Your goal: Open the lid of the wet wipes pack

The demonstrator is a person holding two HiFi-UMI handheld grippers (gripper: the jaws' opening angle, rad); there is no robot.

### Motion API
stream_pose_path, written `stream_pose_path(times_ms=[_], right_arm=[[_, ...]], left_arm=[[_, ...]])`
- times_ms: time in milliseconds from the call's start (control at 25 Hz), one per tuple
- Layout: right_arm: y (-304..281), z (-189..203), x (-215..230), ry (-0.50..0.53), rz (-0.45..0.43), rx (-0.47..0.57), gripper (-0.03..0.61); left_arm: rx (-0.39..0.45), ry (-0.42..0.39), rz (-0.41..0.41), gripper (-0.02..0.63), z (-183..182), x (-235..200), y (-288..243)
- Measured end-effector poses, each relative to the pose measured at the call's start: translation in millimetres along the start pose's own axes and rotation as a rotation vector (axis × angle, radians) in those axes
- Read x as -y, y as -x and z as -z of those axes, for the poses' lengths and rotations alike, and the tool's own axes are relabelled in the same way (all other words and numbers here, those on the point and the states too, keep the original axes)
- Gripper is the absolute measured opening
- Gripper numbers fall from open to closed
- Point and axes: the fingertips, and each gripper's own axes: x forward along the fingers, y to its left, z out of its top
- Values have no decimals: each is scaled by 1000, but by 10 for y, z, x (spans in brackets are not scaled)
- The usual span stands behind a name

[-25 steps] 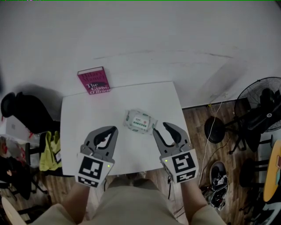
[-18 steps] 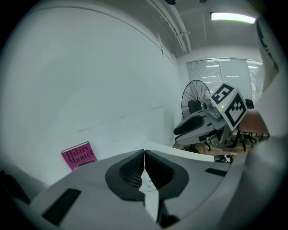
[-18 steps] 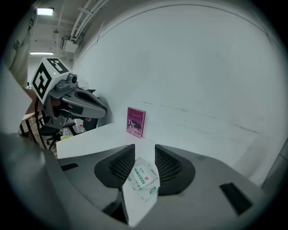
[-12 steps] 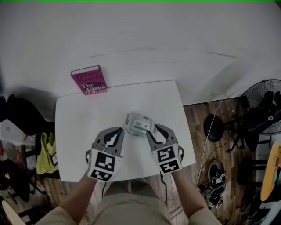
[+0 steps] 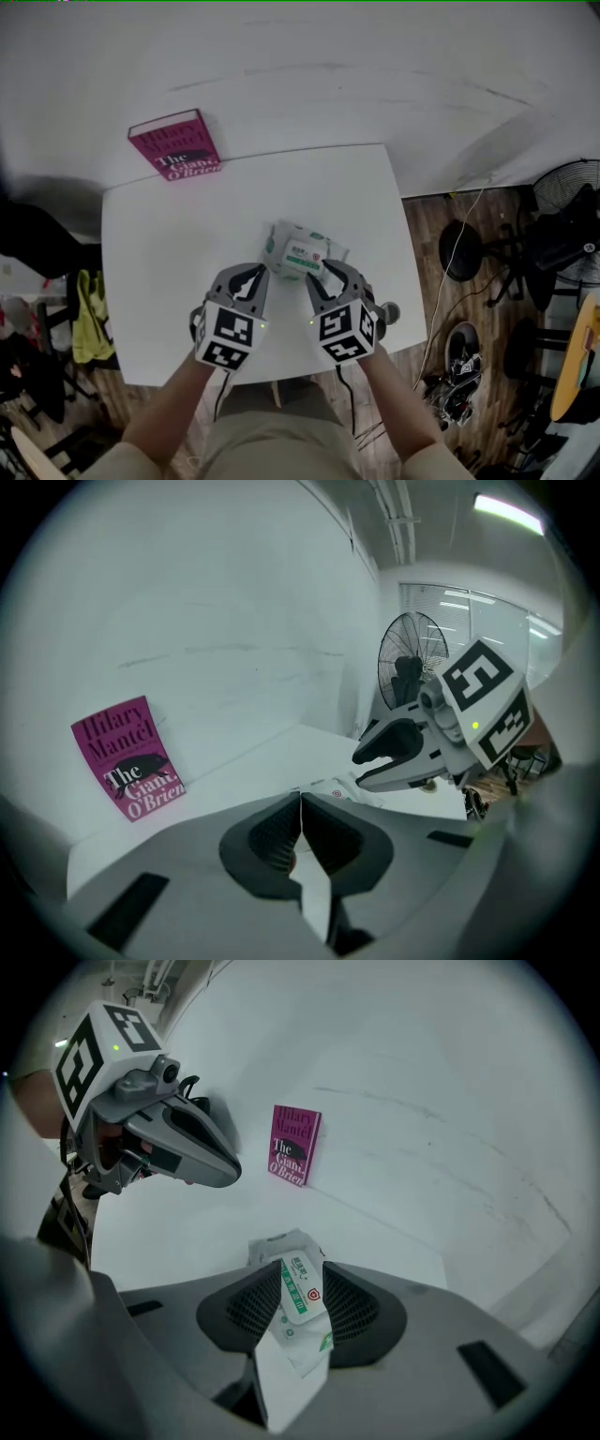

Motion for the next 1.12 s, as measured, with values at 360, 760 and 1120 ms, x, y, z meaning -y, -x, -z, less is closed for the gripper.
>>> stream_pose_path(times_ms=[360, 760, 1120], right_arm=[[-453, 298, -151, 59, -28, -78, 153], [-666, 396, -273, 290, 6, -129, 155], [-733, 448, -357, 370, 3, -137, 91]], left_arm=[[-61, 53, 68, 21, 291, 42, -471], [-166, 31, 89, 21, 697, 102, -861], [-206, 50, 97, 21, 954, 143, -1016]])
